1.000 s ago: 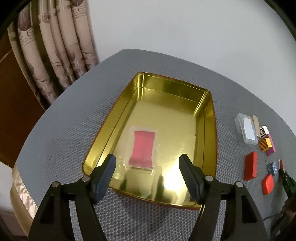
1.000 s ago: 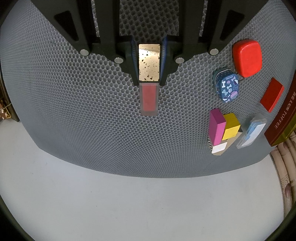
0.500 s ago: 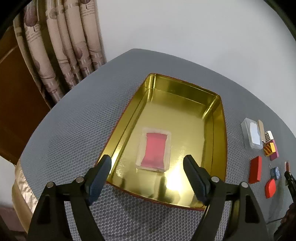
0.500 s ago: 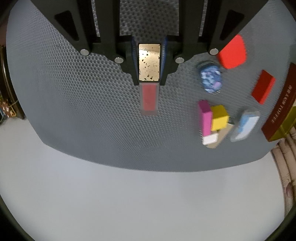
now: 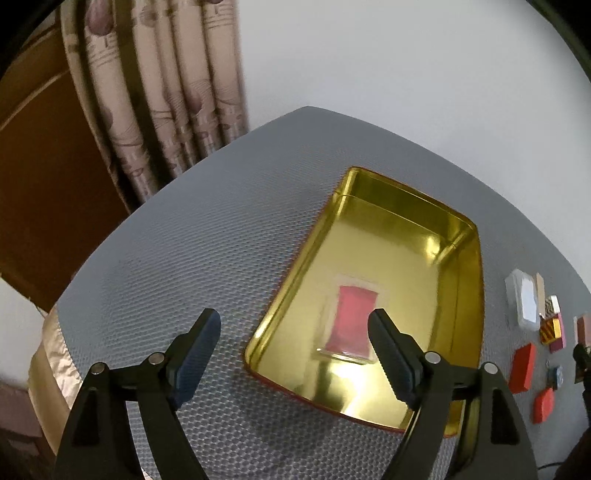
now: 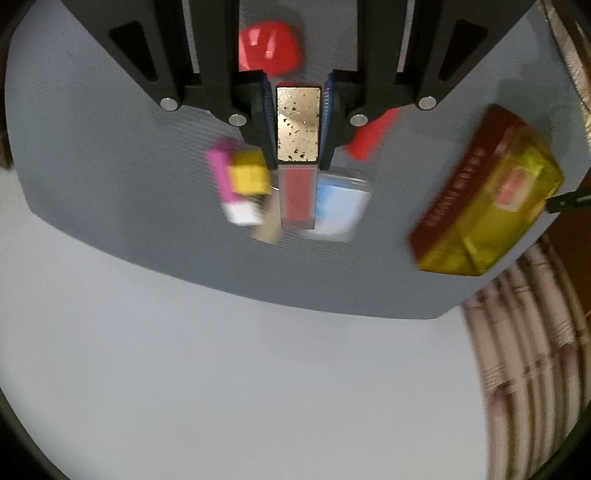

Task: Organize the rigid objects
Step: 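Withdraw the left gripper up from the tin, then carry the gold block into the tin and open the right gripper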

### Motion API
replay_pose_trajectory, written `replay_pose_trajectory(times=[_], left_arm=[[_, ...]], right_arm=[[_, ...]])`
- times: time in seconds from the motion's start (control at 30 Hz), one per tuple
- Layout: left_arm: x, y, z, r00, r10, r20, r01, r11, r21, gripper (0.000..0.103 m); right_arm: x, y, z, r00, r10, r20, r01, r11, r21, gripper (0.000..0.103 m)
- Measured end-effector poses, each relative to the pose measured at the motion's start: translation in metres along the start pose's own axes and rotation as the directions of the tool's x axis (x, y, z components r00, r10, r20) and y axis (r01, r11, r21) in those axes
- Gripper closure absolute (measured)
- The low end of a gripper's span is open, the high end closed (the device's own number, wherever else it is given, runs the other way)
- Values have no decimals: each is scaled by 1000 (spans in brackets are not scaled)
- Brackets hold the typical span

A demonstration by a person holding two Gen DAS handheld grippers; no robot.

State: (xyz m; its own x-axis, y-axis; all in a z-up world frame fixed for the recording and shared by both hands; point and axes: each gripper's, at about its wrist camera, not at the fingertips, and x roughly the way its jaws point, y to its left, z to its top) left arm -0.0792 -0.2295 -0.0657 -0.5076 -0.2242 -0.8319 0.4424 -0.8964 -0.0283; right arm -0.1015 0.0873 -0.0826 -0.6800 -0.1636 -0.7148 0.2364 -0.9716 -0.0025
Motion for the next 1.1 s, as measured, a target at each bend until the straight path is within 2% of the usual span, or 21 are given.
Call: replay_pose_trajectory(times=[0.33,0.63,0.8,1.1], left_arm=[[5,16,6,999,51,-2,-51,997,-63,24],[9,25,8,997,81,-8,-82,993,-84,24],[15,29,9,996,89,-26,-91,992,-90,24],[19,42,3,994,96,-45,-100,990,-103,23]], right_arm=[[1,113,42,984,174,-26,-176,971,-162,83],[47,190,66,974,199,-111,-222,940,-259,83],[69,210,73,970,192,-148,-229,926,-300,83],[95,218,64,960,175,-221,-241,915,-323,83]])
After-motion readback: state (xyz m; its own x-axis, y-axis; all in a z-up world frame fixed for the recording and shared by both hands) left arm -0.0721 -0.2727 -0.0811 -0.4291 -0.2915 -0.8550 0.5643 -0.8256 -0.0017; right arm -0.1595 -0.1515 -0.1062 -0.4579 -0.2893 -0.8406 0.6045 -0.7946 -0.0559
